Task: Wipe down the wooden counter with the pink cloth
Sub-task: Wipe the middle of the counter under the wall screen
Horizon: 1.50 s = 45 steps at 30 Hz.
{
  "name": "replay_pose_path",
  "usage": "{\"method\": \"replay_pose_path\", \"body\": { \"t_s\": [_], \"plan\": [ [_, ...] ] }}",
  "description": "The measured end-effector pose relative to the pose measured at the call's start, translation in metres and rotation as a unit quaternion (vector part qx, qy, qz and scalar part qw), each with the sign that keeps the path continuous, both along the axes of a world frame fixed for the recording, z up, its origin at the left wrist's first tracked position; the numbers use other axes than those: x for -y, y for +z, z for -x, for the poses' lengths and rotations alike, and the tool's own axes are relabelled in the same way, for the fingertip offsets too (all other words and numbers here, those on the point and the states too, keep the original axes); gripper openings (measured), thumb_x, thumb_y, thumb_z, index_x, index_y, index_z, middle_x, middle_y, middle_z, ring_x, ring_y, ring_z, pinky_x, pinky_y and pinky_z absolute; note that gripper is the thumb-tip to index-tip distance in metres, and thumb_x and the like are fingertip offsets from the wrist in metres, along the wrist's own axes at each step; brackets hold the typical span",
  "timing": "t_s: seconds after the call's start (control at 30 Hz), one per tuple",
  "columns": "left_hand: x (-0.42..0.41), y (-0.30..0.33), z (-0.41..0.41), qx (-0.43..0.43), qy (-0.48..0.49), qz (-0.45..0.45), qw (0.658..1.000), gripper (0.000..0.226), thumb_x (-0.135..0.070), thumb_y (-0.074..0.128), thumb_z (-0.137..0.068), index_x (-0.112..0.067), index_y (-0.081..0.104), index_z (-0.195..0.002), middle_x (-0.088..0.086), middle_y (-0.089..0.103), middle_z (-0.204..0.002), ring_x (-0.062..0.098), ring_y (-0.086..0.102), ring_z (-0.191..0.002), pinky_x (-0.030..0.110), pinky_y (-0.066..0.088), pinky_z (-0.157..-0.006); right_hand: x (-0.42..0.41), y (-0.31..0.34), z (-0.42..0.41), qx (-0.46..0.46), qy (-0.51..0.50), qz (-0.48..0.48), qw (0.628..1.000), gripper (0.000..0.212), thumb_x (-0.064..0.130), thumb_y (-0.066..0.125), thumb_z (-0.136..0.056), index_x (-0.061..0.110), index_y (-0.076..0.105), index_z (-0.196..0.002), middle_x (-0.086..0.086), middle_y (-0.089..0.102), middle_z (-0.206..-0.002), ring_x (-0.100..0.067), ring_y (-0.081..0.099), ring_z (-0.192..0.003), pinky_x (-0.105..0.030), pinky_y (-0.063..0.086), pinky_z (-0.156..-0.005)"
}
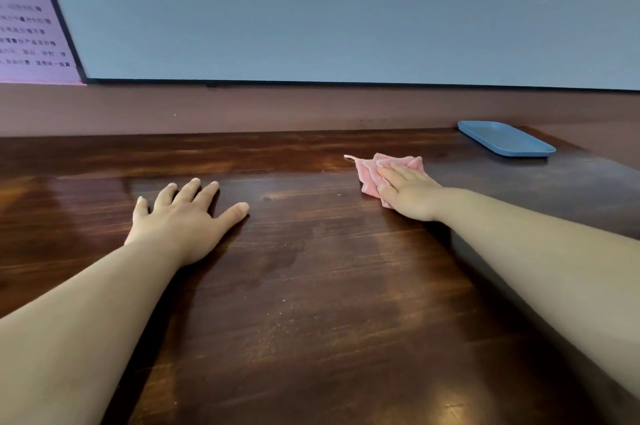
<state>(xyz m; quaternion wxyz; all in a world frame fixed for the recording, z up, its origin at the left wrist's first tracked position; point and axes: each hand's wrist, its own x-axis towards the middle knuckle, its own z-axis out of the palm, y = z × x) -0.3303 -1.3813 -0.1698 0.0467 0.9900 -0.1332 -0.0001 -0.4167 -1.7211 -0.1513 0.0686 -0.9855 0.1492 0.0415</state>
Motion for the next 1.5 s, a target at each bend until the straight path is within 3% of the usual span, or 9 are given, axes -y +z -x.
{"method": "replay_pose_path", "body": {
  "t_s": [0.1,0.23,0.5,0.67,0.8,1.03,1.27,1.4,1.5],
  "plan": [
    [0.000,0.001,0.003,-0.003,-0.003,0.003,1.000,0.106,-0.093,-0.004,-0.060,-0.042,0.007,-0.152,-0.011,0.000,-0.162,0.019,-0.002,-0.149,0.052,0.002,-0.118,-0.011,0.001,-0.005,0.011,-0.029,0.018,0.999,0.057,0.040,0.010,-0.108,0.023,0.008,-0.163,0.005,0.004,-0.170,-0.017,0.001,-0.156,-0.039,0.004,-0.126],
    [0.001,-0.001,0.001,0.000,-0.006,-0.001,1.000,0.106,-0.092,-0.006,-0.060,-0.042,0.006,-0.152,-0.011,0.000,-0.162,0.019,-0.002,-0.149,0.052,0.002,-0.118,-0.018,-0.010,0.016,-0.007,0.031,0.007,0.999,0.058,0.039,0.014,-0.107,0.026,0.003,-0.162,0.005,-0.003,-0.170,-0.014,-0.007,-0.155,-0.036,-0.001,-0.126],
    [0.000,-0.002,0.000,0.004,-0.009,0.007,1.000,0.101,-0.092,-0.002,-0.065,-0.042,0.007,-0.152,-0.012,0.001,-0.162,0.019,-0.002,-0.149,0.051,0.001,-0.118,-0.039,0.000,-0.013,0.016,-0.016,0.010,1.000,0.057,0.037,0.013,-0.107,0.025,0.010,-0.162,0.005,0.008,-0.169,-0.019,0.003,-0.155,-0.041,0.007,-0.125],
    [0.000,-0.004,-0.002,0.007,-0.009,0.009,1.000,0.102,-0.092,-0.003,-0.064,-0.042,0.006,-0.152,-0.011,0.000,-0.162,0.019,-0.003,-0.149,0.051,0.001,-0.118,-0.043,-0.010,0.001,0.016,0.058,-0.009,0.998,0.059,0.039,0.017,-0.105,0.026,0.008,-0.162,0.005,0.008,-0.169,-0.016,0.001,-0.155,-0.040,0.007,-0.125],
    [-0.001,-0.003,0.000,0.007,-0.010,0.004,1.000,0.099,-0.091,-0.002,-0.067,-0.042,0.006,-0.152,-0.010,0.000,-0.162,0.020,-0.003,-0.149,0.052,0.001,-0.118,-0.051,-0.001,-0.020,0.014,0.032,-0.009,0.999,0.057,0.038,0.018,-0.106,0.028,0.015,-0.161,0.004,0.018,-0.166,-0.021,0.009,-0.153,-0.041,0.014,-0.123],
    [0.001,-0.003,-0.001,0.006,-0.015,0.001,1.000,0.101,-0.091,-0.004,-0.065,-0.041,0.005,-0.152,-0.010,0.000,-0.162,0.021,-0.003,-0.149,0.052,0.001,-0.118,-0.070,-0.015,0.001,0.009,0.099,-0.004,0.995,0.061,0.045,0.014,-0.102,0.035,0.004,-0.161,0.009,-0.003,-0.169,-0.013,-0.007,-0.155,-0.043,0.001,-0.126],
    [-0.002,-0.002,0.002,0.003,-0.010,0.006,1.000,0.099,-0.090,-0.001,-0.067,-0.040,0.006,-0.152,-0.009,0.001,-0.162,0.021,-0.003,-0.149,0.052,0.001,-0.118,-0.089,-0.001,-0.028,0.035,0.051,-0.005,0.998,0.057,0.034,0.019,-0.104,0.027,0.019,-0.161,0.003,0.017,-0.167,-0.022,0.011,-0.153,-0.044,0.014,-0.124],
    [-0.001,-0.001,0.003,0.000,-0.012,0.006,1.000,0.095,-0.088,0.002,-0.071,-0.039,0.008,-0.152,-0.009,0.002,-0.162,0.021,-0.003,-0.149,0.052,-0.001,-0.118,-0.096,-0.016,-0.005,0.025,0.134,-0.014,0.991,0.063,0.040,0.017,-0.099,0.032,0.010,-0.162,0.008,0.006,-0.169,-0.014,-0.003,-0.155,-0.044,0.005,-0.125],
    [0.000,-0.002,0.002,0.004,-0.011,0.008,1.000,0.094,-0.088,0.004,-0.072,-0.040,0.008,-0.152,-0.009,0.002,-0.162,0.021,-0.002,-0.149,0.052,-0.001,-0.117,-0.094,-0.013,-0.008,0.043,0.145,-0.030,0.988,0.061,0.038,0.018,-0.100,0.033,0.016,-0.160,0.010,0.012,-0.168,-0.015,-0.001,-0.156,-0.043,0.007,-0.125]
  ]
}}
